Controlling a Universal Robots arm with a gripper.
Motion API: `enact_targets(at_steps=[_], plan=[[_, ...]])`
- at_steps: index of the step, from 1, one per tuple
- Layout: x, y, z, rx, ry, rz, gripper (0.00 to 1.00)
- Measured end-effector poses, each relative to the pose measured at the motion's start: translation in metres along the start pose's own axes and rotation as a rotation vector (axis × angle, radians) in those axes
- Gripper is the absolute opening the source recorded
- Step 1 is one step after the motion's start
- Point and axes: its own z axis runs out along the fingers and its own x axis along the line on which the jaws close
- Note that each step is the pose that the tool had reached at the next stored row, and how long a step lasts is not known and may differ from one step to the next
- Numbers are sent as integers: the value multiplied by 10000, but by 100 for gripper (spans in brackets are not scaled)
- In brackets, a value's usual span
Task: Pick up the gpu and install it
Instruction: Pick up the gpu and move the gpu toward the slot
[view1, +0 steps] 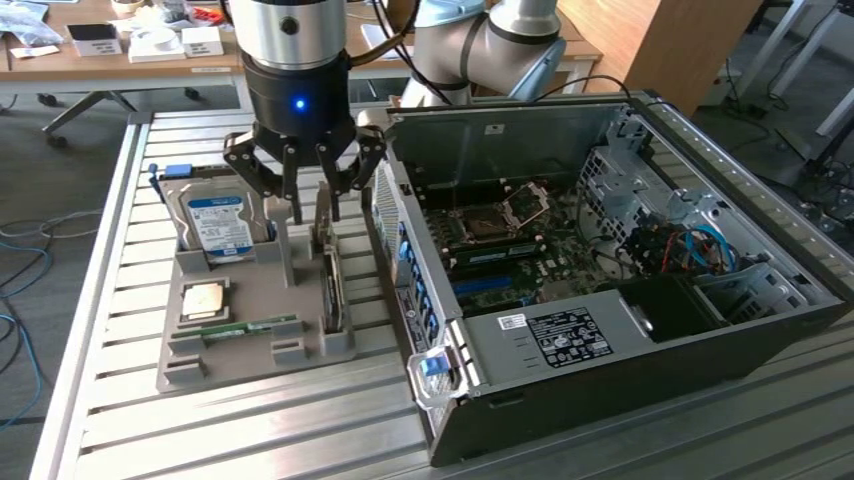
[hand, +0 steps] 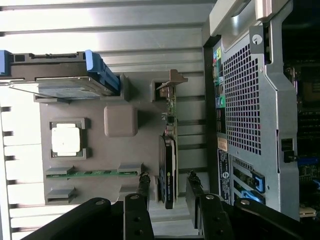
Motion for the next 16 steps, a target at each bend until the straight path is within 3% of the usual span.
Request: enact_targets(at_steps=[16], plan=[[2,-5,93,2,2,0,43]])
